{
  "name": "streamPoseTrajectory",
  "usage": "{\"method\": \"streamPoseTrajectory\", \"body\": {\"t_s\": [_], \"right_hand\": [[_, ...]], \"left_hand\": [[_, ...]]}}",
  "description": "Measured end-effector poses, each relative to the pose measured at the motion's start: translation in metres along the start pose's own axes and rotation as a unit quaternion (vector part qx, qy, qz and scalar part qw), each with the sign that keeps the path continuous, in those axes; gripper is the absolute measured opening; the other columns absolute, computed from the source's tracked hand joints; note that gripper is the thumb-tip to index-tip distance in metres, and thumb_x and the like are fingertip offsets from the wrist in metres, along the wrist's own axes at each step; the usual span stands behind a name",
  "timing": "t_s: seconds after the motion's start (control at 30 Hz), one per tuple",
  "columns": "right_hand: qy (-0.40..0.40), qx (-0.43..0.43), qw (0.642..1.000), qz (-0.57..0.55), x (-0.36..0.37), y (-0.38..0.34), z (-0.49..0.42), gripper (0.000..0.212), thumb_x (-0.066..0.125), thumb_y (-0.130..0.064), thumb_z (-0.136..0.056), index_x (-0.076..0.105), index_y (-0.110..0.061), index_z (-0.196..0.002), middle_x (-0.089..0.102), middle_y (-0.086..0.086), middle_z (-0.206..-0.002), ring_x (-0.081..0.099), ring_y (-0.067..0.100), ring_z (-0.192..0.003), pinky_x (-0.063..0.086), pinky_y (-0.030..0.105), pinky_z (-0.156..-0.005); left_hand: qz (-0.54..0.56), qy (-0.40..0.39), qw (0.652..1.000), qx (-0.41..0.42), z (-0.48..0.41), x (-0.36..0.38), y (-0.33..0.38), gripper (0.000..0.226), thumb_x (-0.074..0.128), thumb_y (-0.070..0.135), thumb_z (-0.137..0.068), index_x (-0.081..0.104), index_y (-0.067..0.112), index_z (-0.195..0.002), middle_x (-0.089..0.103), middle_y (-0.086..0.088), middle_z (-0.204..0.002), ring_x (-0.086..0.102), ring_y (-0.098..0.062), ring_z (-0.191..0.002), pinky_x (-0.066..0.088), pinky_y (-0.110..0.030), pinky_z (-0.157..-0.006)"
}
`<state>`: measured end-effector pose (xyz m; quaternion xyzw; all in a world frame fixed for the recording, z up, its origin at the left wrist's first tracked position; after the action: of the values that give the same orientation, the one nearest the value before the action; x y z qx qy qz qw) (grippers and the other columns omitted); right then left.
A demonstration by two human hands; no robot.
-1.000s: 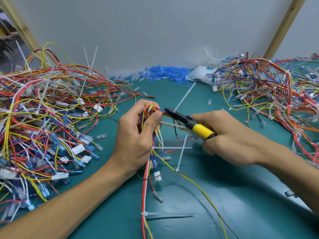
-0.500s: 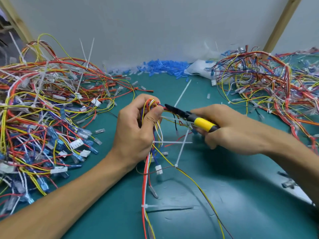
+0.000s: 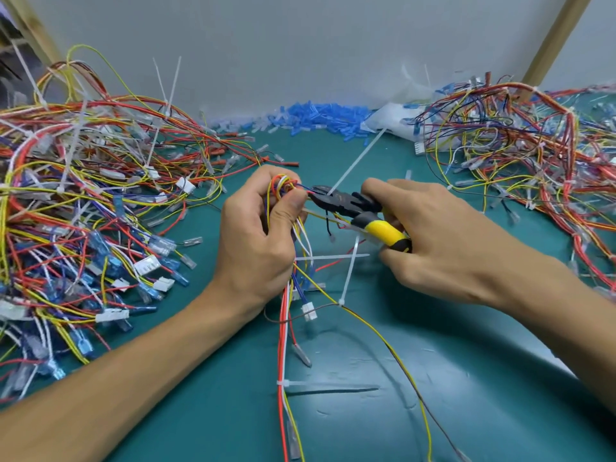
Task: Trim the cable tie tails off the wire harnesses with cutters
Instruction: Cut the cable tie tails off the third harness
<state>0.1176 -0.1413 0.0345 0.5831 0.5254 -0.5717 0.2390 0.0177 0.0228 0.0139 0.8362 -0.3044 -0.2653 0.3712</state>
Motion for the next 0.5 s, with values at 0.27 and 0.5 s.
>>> {"method": "streamPoseTrajectory", "body": {"t_s": [0.27,0.5], "right_hand": [[0.027,0.016,0.999,0.023,0.0062,-0.0042,-0.0004,0.019,0.055,-0.016,-0.079,0.037,-0.020,-0.083,0.043,0.005,-0.064,0.041,0.037,-0.064,0.041,0.049,-0.052],[0.054,0.041,0.997,0.040,0.0027,-0.0015,-0.0021,0.014,0.057,-0.012,-0.071,0.044,-0.012,-0.076,0.033,0.011,-0.055,0.033,0.044,-0.062,0.037,0.049,-0.048]], "left_hand": [[-0.001,0.001,1.000,0.008,0.0012,0.0004,0.0048,0.012,0.053,0.010,-0.104,0.057,0.005,-0.094,0.050,-0.015,-0.067,0.044,-0.011,-0.058,0.037,-0.022,-0.057],[0.007,-0.002,1.000,0.013,0.0012,0.0002,0.0069,0.011,0.052,0.009,-0.105,0.057,0.005,-0.096,0.050,-0.020,-0.068,0.044,-0.014,-0.059,0.037,-0.023,-0.058]]}}
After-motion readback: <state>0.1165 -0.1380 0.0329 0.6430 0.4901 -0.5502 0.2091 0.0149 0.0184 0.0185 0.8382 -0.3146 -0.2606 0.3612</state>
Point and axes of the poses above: each hand's wrist, its own z-axis away from the middle knuckle, its own x-axis out of the palm, y = z × x, the point moved 5 cm from there along -z, towards the middle knuckle
